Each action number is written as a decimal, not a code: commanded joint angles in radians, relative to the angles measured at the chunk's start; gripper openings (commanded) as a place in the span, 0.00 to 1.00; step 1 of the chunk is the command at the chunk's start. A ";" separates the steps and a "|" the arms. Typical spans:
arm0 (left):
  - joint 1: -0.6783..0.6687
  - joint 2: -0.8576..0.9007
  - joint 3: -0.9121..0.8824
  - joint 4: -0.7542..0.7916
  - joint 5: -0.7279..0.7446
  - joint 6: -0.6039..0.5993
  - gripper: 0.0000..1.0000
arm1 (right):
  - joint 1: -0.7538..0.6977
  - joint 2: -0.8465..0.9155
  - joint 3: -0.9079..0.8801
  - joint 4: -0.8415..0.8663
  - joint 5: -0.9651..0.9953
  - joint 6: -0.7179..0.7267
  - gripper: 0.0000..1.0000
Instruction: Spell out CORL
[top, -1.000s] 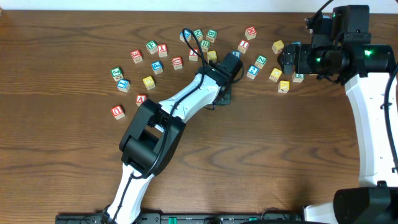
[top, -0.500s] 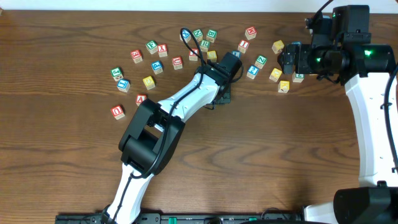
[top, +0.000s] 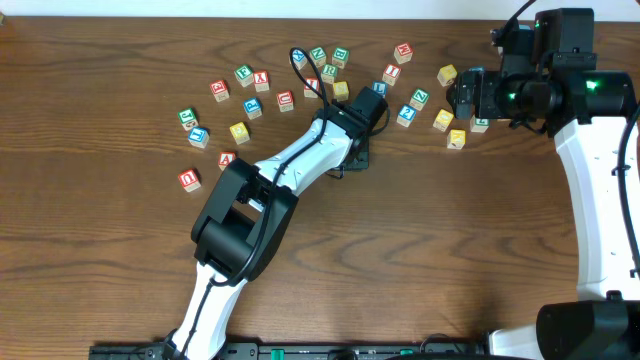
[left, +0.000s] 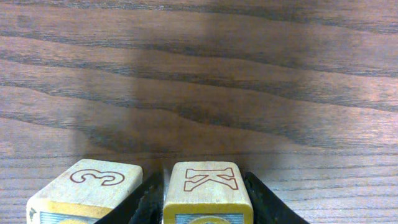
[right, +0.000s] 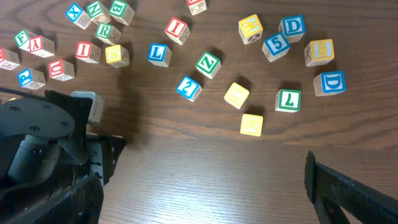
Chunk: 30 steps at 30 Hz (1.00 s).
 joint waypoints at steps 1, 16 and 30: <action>0.009 0.013 -0.010 -0.003 -0.003 -0.009 0.40 | -0.003 0.008 -0.006 -0.002 0.011 0.003 0.99; 0.030 -0.102 0.037 0.011 -0.004 0.177 0.56 | -0.003 0.008 -0.006 -0.001 0.011 0.003 0.99; 0.091 -0.339 0.038 0.007 -0.003 0.247 0.60 | -0.003 0.008 -0.006 0.014 0.011 0.003 0.99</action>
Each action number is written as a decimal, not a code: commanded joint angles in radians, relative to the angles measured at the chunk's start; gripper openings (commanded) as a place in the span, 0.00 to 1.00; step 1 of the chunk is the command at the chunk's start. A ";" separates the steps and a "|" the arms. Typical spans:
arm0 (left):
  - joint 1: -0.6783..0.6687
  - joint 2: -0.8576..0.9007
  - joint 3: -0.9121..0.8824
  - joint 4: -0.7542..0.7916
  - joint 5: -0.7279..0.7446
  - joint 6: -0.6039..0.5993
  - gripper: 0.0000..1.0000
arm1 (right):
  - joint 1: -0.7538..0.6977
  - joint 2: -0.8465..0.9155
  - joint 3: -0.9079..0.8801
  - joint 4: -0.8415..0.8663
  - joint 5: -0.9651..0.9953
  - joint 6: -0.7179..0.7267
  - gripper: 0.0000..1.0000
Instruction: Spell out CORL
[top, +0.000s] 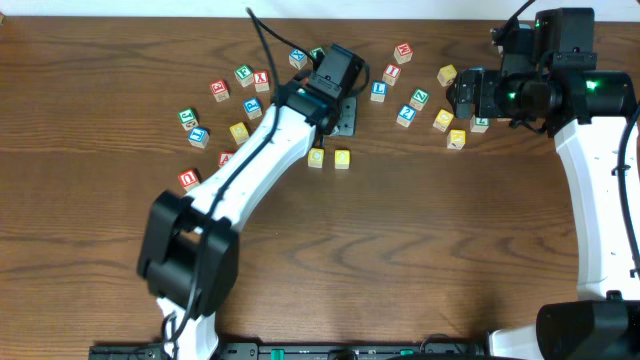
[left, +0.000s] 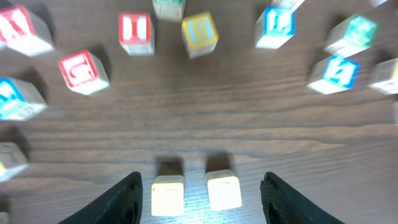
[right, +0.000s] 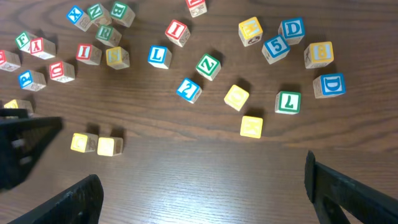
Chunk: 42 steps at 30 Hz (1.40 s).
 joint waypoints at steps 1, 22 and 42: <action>0.016 -0.080 0.028 -0.007 -0.006 0.036 0.60 | -0.003 0.008 -0.006 0.006 0.011 0.003 0.99; 0.330 -0.205 0.028 -0.093 -0.006 0.167 0.67 | 0.028 0.008 -0.006 -0.005 -0.082 0.063 0.97; 0.360 -0.205 0.027 -0.098 -0.021 0.167 0.67 | 0.107 0.431 0.706 -0.404 -0.010 0.072 0.93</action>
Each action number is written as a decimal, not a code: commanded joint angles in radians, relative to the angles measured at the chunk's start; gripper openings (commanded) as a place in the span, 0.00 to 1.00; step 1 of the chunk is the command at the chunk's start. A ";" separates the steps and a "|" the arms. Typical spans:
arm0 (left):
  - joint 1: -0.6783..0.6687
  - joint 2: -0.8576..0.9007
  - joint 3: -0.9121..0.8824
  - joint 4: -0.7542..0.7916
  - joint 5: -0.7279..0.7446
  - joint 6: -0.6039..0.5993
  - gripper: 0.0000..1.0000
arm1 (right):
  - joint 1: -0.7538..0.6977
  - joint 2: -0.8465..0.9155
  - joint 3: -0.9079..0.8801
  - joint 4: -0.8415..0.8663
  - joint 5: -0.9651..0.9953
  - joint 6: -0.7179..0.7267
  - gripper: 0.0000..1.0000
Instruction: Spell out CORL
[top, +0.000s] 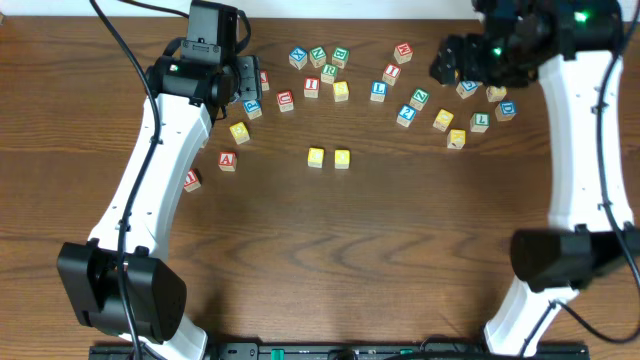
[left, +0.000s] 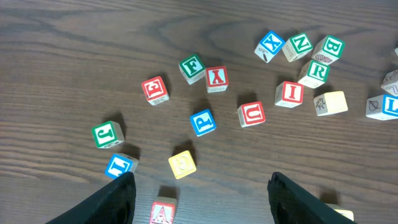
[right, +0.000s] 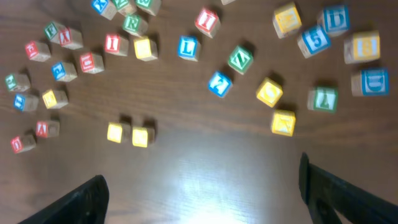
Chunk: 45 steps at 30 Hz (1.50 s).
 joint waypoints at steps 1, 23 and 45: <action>0.006 -0.011 0.026 -0.003 -0.018 0.009 0.67 | 0.043 0.067 0.072 0.017 0.042 0.027 0.93; 0.006 -0.008 0.000 -0.003 -0.017 0.009 0.67 | 0.143 0.153 0.009 0.334 0.106 0.131 0.99; 0.006 -0.007 0.000 -0.003 -0.017 0.008 0.67 | 0.173 0.153 -0.208 0.549 0.122 0.211 0.97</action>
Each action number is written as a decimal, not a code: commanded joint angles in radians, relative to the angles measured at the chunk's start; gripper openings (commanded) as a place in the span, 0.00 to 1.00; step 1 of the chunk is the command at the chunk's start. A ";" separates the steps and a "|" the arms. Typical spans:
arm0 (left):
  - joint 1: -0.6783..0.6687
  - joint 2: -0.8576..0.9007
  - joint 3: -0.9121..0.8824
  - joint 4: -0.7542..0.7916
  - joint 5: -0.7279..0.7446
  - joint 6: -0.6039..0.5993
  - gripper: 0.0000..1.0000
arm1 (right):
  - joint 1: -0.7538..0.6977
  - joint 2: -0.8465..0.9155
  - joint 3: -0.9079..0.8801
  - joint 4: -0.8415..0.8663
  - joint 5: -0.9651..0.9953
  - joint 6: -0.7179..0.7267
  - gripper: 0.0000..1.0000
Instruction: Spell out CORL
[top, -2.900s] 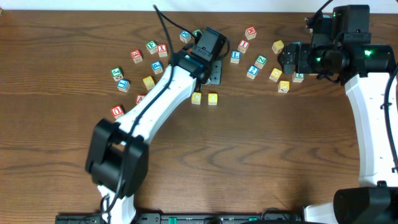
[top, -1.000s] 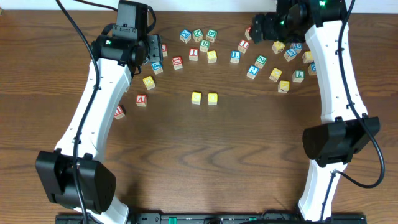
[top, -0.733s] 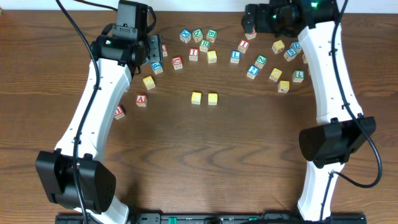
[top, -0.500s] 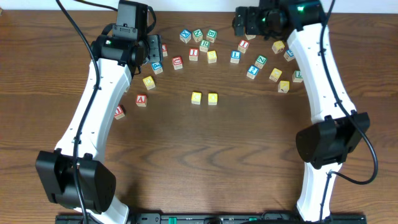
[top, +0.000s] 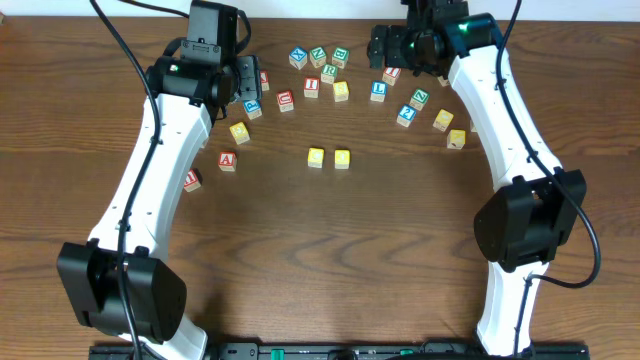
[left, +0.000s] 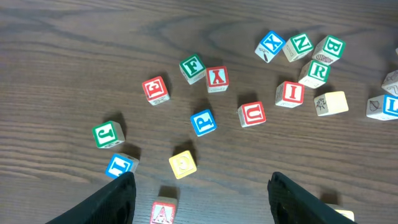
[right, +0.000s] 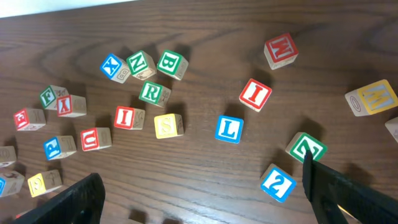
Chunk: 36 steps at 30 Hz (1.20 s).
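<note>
Two yellow blocks (top: 316, 157) (top: 342, 158) stand side by side in the middle of the table. A green R block (right: 152, 93) and a blue L block (right: 229, 129) lie among the loose blocks at the back; the R (left: 317, 72) also shows in the left wrist view. My right gripper (right: 202, 199) hangs open above the back middle blocks (top: 385, 50), the L just ahead of its fingers. Over the left cluster my left gripper (left: 199, 205) is open too (top: 245, 85), nothing between its fingers.
Loose letter blocks lie in an arc along the back: red U (left: 251, 114), blue P (left: 203, 122), green F (left: 191, 67), red A (left: 161, 213), red I (right: 255, 94), blue 2 (right: 278, 183), green Z (right: 306, 148), yellow S (right: 168, 124).
My right gripper has moved left from over the right cluster to above the back middle blocks, and its view is closer to them. The left arm has not moved.
My left gripper was shut on a yellow block set beside another in the table's middle. Then it was open and raised, both blocks left standing. Then it hung over the left cluster while the right arm had shifted; now the right is over the back middle.
</note>
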 joint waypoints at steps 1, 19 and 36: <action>0.006 -0.007 0.000 -0.003 -0.016 0.009 0.67 | 0.005 0.007 -0.006 0.011 0.008 0.017 0.97; 0.021 0.011 0.000 0.000 -0.017 0.009 0.67 | 0.074 0.014 0.026 0.157 -0.006 0.126 0.83; 0.053 0.011 0.000 -0.056 -0.016 0.006 0.67 | 0.154 0.348 0.272 0.144 0.124 0.274 0.71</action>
